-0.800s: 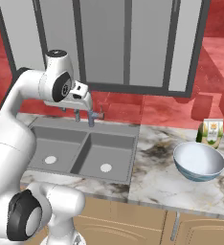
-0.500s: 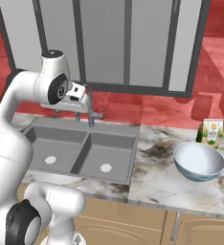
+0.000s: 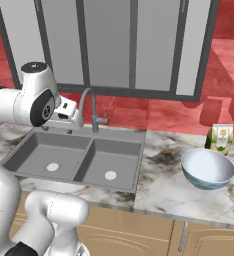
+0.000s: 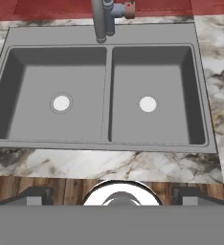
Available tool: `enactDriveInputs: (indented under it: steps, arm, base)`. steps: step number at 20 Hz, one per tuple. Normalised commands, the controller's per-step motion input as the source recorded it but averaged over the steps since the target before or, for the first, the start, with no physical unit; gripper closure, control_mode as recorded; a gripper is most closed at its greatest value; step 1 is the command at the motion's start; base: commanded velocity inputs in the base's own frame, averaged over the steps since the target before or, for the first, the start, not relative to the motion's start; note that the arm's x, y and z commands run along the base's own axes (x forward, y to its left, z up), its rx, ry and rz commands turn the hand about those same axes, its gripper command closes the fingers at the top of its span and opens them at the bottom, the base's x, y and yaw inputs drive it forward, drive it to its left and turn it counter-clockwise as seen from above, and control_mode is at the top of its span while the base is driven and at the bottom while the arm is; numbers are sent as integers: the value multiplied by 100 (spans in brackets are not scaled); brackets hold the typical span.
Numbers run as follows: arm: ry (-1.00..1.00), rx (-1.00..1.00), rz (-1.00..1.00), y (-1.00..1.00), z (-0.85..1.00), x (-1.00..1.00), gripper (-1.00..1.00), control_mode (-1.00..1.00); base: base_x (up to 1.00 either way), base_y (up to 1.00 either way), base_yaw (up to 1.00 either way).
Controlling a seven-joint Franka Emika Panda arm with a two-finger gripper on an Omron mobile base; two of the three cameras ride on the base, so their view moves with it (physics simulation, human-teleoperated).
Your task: Pick the mug and place it in the sink. Pick the bowl and place it in the open cabinet and then close the cabinet.
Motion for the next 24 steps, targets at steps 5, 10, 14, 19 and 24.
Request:
enactDriveInputs:
  steps: [5,10,14,19,24]
  arm:
    - [0,-1,0,6,0,-50,-100,-100]
    - [0,0,0,20,0,-25,-100,-100]
    - [0,0,-2,42,-4,0,-100,100]
    - [0,0,0,0,0,0,-100,100]
    - [0,0,0,0,0,0,-100,100]
  base:
    - [0,0,0]
    - [0,0,0]
    - [-2,20,-2]
    - [-12,88,-8]
    - [-24,83,-5]
